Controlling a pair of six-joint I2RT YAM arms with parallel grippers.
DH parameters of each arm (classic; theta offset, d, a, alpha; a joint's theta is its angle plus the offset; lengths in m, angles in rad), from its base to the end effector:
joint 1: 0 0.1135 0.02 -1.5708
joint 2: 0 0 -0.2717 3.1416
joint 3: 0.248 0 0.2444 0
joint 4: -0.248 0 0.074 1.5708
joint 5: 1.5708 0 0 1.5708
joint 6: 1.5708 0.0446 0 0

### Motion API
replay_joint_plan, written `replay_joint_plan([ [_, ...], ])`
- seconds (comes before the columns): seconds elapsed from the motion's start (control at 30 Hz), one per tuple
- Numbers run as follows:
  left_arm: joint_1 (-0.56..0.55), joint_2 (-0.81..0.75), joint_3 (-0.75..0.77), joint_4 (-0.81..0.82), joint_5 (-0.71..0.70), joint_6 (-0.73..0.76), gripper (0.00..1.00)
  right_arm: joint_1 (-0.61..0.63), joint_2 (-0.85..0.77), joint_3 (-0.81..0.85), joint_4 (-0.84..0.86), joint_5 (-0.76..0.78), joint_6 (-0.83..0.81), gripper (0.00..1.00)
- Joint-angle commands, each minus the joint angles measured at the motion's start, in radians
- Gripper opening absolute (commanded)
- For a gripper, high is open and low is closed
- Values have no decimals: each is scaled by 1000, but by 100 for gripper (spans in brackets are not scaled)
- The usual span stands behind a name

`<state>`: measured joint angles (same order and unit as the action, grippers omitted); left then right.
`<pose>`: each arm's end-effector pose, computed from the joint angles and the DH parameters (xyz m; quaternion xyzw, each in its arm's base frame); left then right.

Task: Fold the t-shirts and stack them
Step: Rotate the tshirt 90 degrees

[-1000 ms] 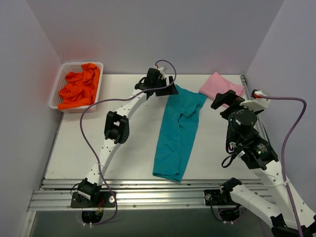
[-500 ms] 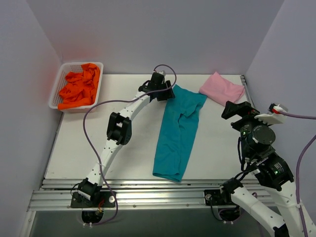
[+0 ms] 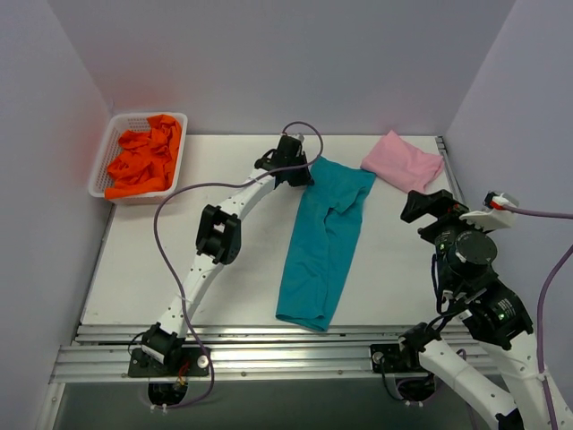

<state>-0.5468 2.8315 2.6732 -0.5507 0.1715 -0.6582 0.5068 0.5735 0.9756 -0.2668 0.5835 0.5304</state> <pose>0.5185 -0.3246 0.1415 -0.0147 0.9058 -0.3000 0.2988 0.0963 0.0254 0.4238 0.2241 0.6273 0.1933 0.7204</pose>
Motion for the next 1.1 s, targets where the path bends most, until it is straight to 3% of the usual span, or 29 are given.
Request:
replay_joint_plan([
  [0.0, -5, 26, 27, -34, 8, 0, 2, 9, -11, -12, 1, 15, 6, 99],
  [0.33, 108, -190, -239, 83, 13, -40, 2, 9, 25, -63, 24, -14, 13, 99],
  [0.53, 228, -147, -167, 35, 22, -15, 2, 10, 61, -100, 77, -43, 22, 98],
  [0.63, 277, -86, -90, 31, 97, -35, 2, 10, 83, -106, 92, -50, 22, 98],
  [0.73, 297, -40, 17, -14, 131, -35, 2, 12, 94, -110, 103, -50, 22, 98],
  [0.83, 314, -43, 4, 12, 154, -43, 2, 13, 106, -115, 109, -50, 22, 98],
  [0.9, 321, -35, 7, 32, 178, -49, 12, 15, 114, -120, 115, -48, 22, 98],
  [0.93, 329, -24, 14, 53, 219, -50, 24, 15, 117, -123, 120, -50, 20, 98],
  [0.97, 332, -21, 14, 72, 247, -47, 67, 16, 118, -124, 127, -53, 22, 98],
  [1.0, 335, -18, 10, 96, 276, -44, 94, 16, 124, -127, 132, -56, 20, 99],
  [1.07, 340, -46, -28, 165, 347, -32, 94, 16, 140, -138, 146, -62, 20, 99],
])
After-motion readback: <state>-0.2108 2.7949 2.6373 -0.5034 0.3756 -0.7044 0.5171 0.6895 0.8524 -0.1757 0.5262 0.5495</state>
